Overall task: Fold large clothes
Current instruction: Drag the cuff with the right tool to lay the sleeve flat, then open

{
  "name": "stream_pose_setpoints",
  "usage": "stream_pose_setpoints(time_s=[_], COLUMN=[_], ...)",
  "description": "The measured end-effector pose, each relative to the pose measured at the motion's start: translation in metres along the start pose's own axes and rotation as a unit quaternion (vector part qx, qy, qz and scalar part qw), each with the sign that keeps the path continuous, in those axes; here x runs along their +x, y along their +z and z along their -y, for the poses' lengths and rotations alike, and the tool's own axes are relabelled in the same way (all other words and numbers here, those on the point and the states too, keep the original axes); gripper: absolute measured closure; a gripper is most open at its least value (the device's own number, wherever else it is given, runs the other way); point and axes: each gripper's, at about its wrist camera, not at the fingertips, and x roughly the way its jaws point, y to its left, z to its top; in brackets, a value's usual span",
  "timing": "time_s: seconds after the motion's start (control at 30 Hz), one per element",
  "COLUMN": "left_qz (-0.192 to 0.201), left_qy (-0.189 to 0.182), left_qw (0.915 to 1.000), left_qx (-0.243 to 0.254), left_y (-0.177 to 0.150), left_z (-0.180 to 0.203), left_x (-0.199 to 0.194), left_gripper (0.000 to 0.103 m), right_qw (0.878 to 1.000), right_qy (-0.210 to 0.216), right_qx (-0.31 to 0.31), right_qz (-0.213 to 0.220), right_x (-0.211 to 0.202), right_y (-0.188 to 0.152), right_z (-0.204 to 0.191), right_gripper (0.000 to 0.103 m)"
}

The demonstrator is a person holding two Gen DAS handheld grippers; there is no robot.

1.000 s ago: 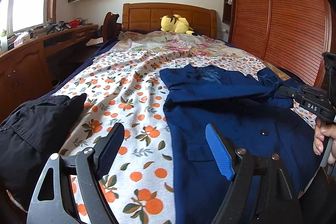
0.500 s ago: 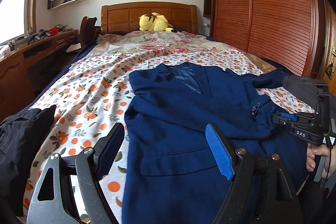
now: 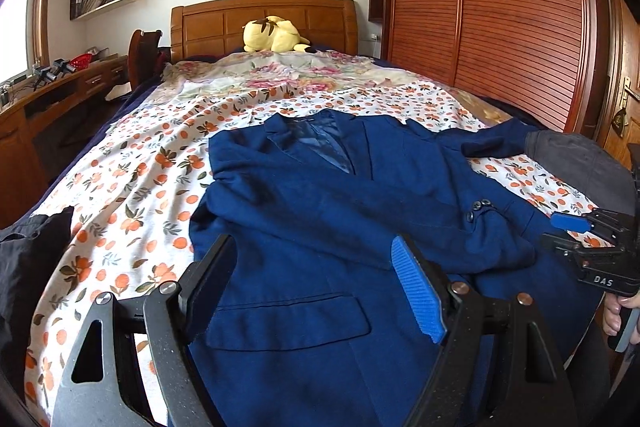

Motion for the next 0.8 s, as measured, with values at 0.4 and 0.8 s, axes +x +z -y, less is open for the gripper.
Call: stream_pose_setpoints(time_s=[0.4,0.8], left_qz=[-0.012,-0.008], left_qy=[-0.01,-0.011], left_qw=[0.9998,0.9999], left_qx=[0.016,0.008], left_y=[0.001,0.003], left_z=[0.017,0.013], left_x=[0.008,0.006], left_gripper=[0.023,0.023], right_qw=[0.995,0.999], right_qy=[0.065,0.031], right_qx=[0.048,0.007], right_qz=[-0.065,0.017], right_x=[0.062,0.01], right_y=[0.007,0.005], right_z=[0.038,0.028], right_gripper=[0.084,0.103])
